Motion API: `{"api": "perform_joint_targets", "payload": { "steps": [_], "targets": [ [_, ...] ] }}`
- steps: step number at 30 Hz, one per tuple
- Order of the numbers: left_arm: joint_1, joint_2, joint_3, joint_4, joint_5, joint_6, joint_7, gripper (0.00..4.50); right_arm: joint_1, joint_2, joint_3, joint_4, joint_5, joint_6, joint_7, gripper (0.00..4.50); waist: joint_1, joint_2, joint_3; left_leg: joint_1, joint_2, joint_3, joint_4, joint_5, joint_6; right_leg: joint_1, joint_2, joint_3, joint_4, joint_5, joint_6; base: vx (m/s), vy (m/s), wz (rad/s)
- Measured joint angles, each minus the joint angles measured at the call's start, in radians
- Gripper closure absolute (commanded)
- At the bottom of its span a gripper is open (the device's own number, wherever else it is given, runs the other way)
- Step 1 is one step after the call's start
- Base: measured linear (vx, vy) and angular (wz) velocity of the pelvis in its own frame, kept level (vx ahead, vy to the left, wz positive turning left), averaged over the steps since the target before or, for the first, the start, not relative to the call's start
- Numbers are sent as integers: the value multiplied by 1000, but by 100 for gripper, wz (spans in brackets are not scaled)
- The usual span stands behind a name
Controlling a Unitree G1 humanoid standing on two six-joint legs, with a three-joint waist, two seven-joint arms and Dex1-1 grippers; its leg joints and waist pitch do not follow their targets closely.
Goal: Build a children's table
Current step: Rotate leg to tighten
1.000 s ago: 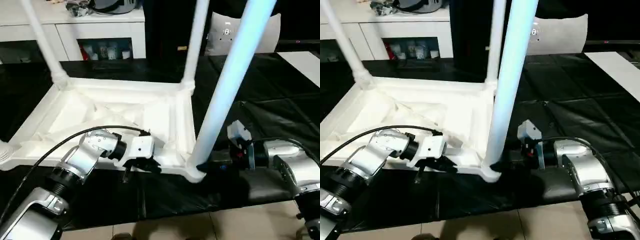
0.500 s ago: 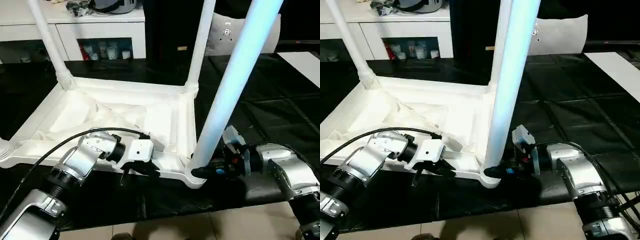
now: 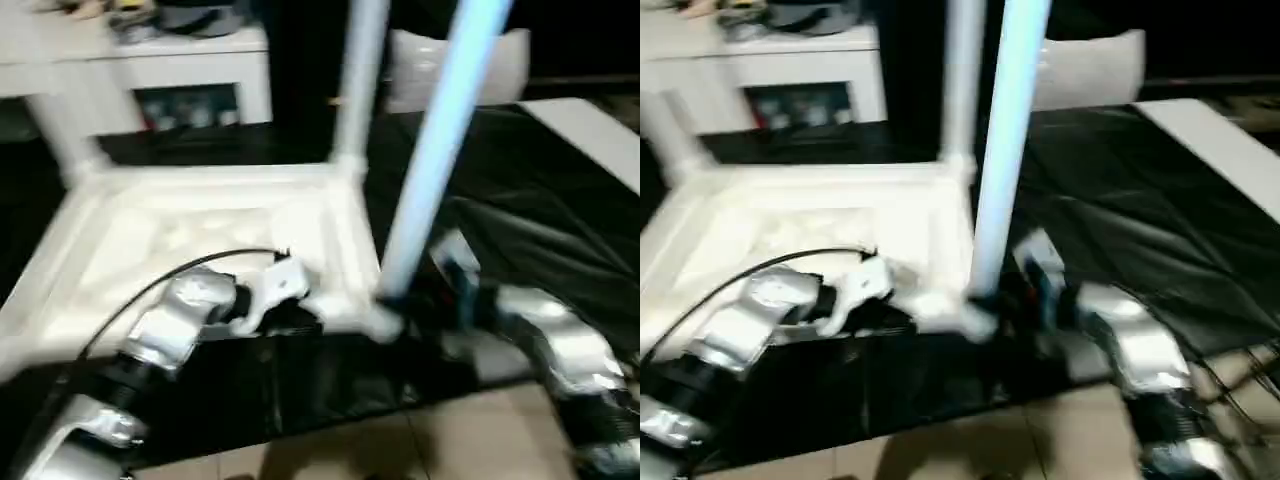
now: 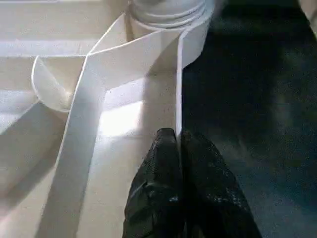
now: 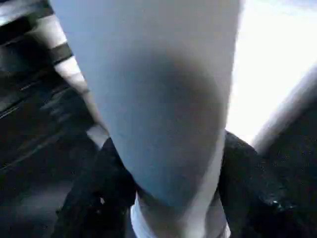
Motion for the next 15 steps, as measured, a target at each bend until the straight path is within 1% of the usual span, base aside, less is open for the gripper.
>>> {"api": "perform_joint_targets", "payload": {
  "steps": [1, 2, 3, 4, 5, 7, 8, 10, 13, 14, 15],
  "targets": [
    [-14, -48, 10, 15, 21, 30, 72, 450, -34, 50, -18, 25, -34, 14, -124, 242, -11, 0, 0, -2, 0, 0, 4, 0, 0, -2, 0, -1, 0, 0, 0, 0, 0, 0],
    [-20, -67, 9, 17, 25, 45, 100, 450, -50, 65, -21, 32, -48, 25, -182, 242, -20, 0, 0, -3, 0, -3, 5, 0, 0, -2, -1, -5, -2, 0, 0, 0, 0, 0],
    [-20, -86, 9, 19, 25, 57, 124, 450, -54, 73, -23, 33, -55, 34, -221, 242, -26, 0, 0, -3, 0, -5, 4, 0, 0, -1, -1, -9, -6, 0, 0, 0, 0, 0],
    [-22, -116, 9, 25, 27, 70, 161, 450, -55, 89, -39, 37, -58, 34, -271, 242, -30, 0, 0, -3, 1, -8, 4, 0, 0, 0, -1, -15, -11, 0, 0, 0, 0, 0],
    [-28, -136, 8, 31, 37, 82, 188, 450, -59, 103, -53, 46, -62, 32, -306, 242, -30, 1, 0, -4, 2, -10, 4, 0, 0, 1, -2, -19, -15, 0, 0, 0, 0, 0],
    [-46, -178, 8, 54, 56, 104, 253, 450, -81, 139, -78, 80, -80, 22, -385, 242, -30, 2, 0, -4, 2, -12, 4, 0, 1, 4, -2, -22, -17, 0, 0, 0, 0, 0],
    [-48, -186, 7, 57, 63, 105, 269, 450, -82, 146, -86, 89, -80, 12, -397, 212, -29, 2, 0, -4, 2, -13, 4, 0, 1, 5, -3, -24, -18, 0, 0, 0, 0, 0],
    [-48, -189, 4, 58, 65, 106, 280, 450, -82, 151, -92, 96, -77, -1, -400, 181, -29, 2, 0, -3, 2, -15, 4, 0, 1, 8, -3, -26, -19, 0, 0, 0, 0, 0],
    [-48, -188, -2, 53, 68, 106, 280, 450, -78, 158, -98, 94, -76, -4, -394, 175, -29, 2, 0, -3, 2, -17, 4, 0, 1, 9, -3, -27, -20, 0, 0, 0, 0, 0],
    [-48, -187, -4, 52, 68, 106, 280, 450, -77, 158, -100, 93, -75, -4, -393, 155, -29, 2, 0, -3, 2, -17, 4, -1, 1, 9, -3, -27, -20, 0, 0, 0, 0, 0],
    [-48, -176, -11, 48, 70, 90, 274, 450, -72, 147, -97, 91, -73, -12, -375, 155, -28, 3, 0, -3, 2, -17, 4, -1, 1, 9, -3, -27, -20, 0, 0, 0, 0, 0]
  ]
}}
